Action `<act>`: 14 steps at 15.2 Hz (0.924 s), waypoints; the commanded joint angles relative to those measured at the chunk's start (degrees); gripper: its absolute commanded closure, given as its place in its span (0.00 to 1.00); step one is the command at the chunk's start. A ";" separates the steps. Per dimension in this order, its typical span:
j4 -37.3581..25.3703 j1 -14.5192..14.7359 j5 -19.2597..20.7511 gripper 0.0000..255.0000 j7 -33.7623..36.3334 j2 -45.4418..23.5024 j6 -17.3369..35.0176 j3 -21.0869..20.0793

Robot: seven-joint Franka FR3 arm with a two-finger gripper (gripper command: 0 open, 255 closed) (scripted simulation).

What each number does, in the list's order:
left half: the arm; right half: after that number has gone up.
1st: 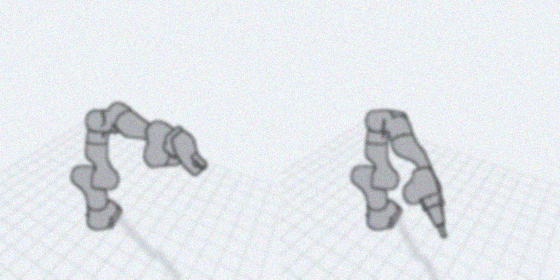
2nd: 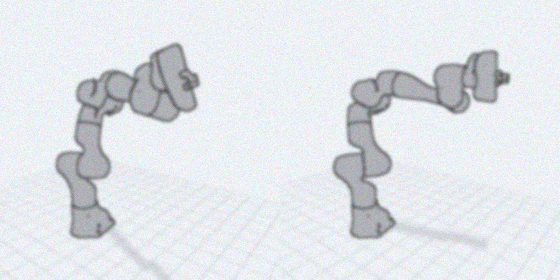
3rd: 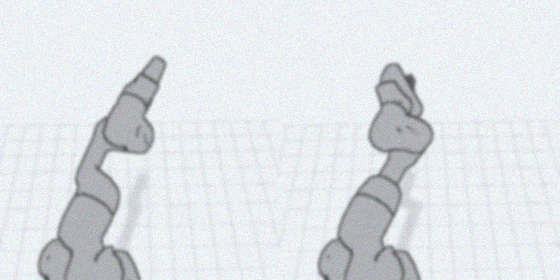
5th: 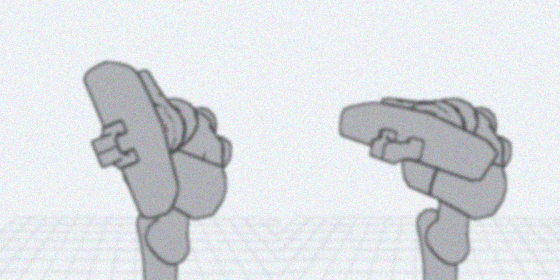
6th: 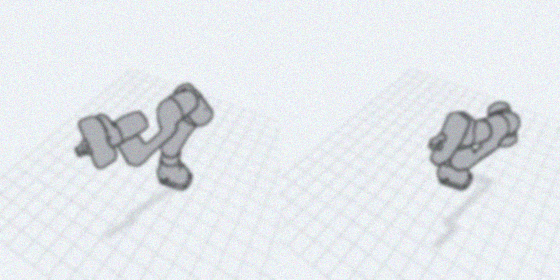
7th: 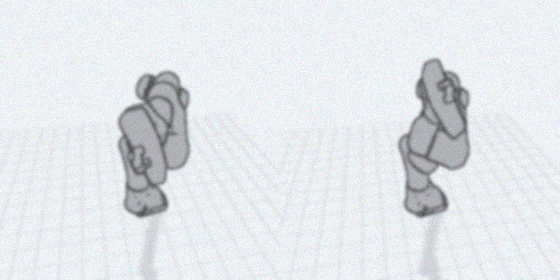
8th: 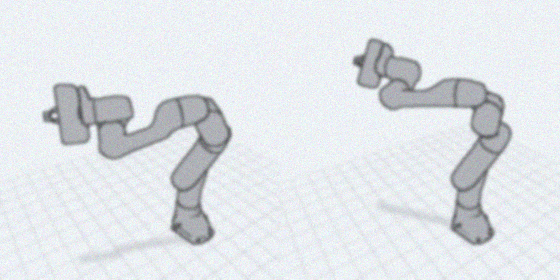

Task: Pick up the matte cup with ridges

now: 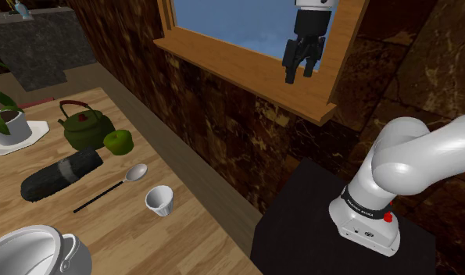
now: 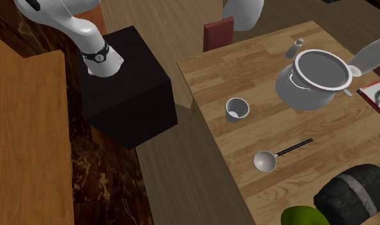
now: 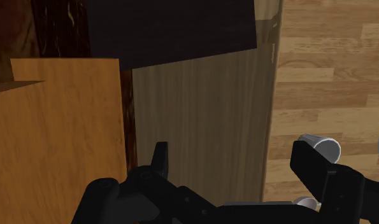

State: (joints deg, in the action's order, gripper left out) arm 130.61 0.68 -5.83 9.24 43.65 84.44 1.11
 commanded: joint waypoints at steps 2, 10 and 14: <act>1.01 0.26 -0.56 0.00 0.59 -0.60 1.78 -0.74; 6.39 2.50 -4.62 0.00 5.00 -8.26 16.35 -6.77; 7.19 3.55 -6.11 0.00 7.12 -13.92 23.65 -9.78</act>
State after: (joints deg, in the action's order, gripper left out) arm 137.27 3.95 -11.52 15.79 31.21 105.74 -7.85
